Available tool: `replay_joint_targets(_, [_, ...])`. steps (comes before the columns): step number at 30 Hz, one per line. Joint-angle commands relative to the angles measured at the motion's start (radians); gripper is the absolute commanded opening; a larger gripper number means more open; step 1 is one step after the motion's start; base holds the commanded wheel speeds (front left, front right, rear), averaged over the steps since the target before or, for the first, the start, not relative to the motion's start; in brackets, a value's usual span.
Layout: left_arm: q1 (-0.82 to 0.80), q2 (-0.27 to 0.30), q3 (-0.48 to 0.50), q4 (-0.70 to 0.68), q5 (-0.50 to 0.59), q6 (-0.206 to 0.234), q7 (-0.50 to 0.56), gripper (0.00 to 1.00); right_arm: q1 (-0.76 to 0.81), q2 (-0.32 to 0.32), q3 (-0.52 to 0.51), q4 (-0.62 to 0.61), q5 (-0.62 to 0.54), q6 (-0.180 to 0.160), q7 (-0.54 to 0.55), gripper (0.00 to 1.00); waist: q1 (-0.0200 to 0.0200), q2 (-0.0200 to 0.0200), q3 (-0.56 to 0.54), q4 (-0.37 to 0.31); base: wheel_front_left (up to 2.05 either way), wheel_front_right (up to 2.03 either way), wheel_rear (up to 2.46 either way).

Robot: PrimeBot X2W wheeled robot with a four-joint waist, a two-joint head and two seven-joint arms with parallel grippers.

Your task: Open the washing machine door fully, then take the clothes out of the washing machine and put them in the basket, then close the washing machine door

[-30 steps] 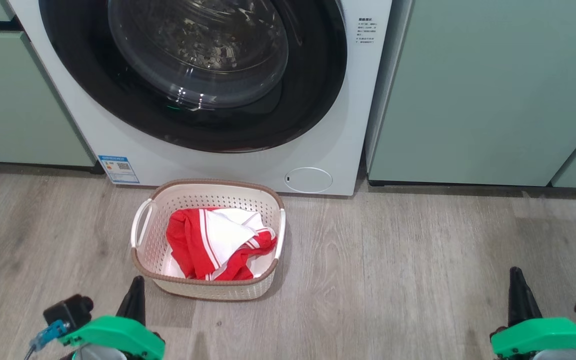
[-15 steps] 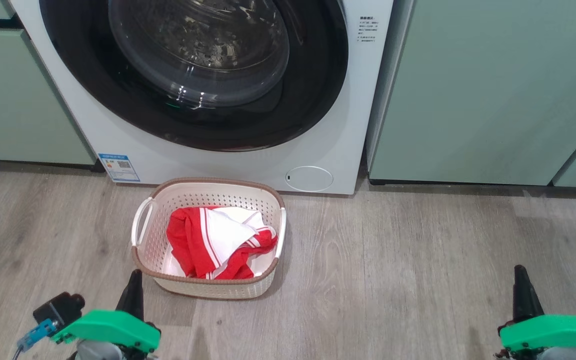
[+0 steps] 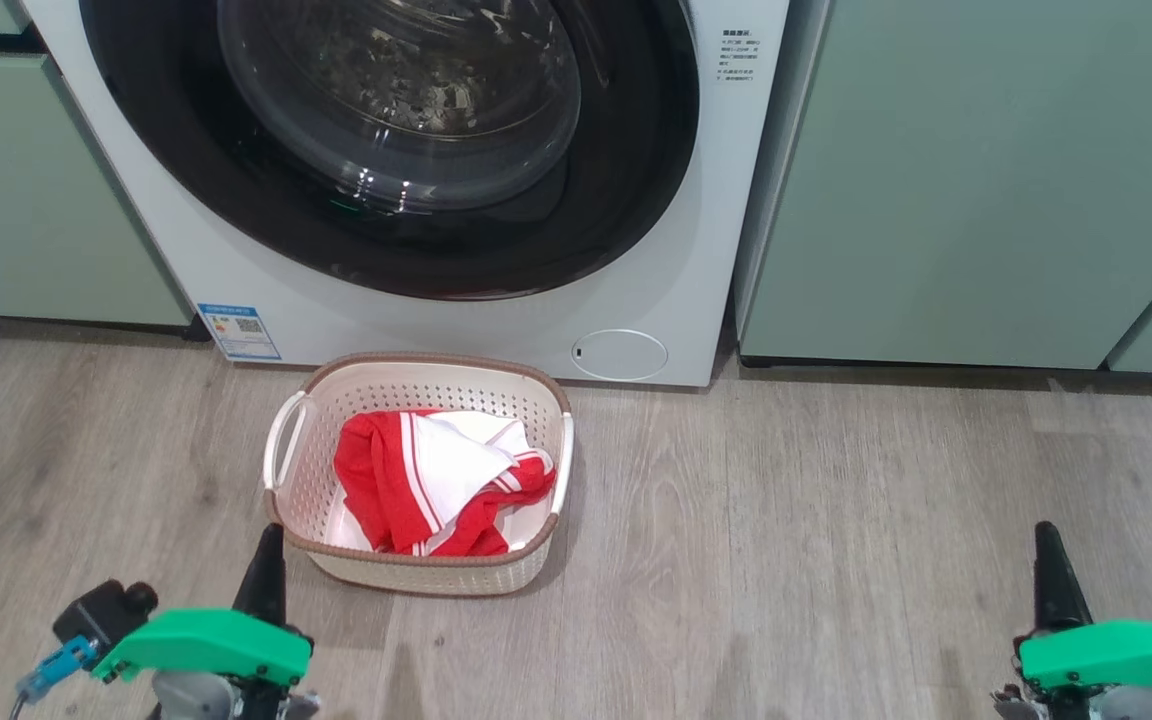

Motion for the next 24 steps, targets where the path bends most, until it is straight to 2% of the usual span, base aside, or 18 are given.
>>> replay_joint_targets(1, [-0.044, 0.005, 0.026, -0.039, -0.021, 0.0, 0.005, 0.0, -0.051, -0.01, 0.005, -0.038, 0.022, 0.0, 0.004, 0.0, 0.0, 0.0, 0.0, 0.0, 0.0, 0.0, 0.0])
replay_joint_targets(24, [-0.044, -0.007, 0.05, -0.112, -0.265, 0.001, 0.073, 0.0, -0.062, -0.012, -0.006, -0.072, 0.266, -0.001, 0.072, 0.0, 0.0, 0.0, 0.007, 0.004, 0.0, 0.0, 0.0])
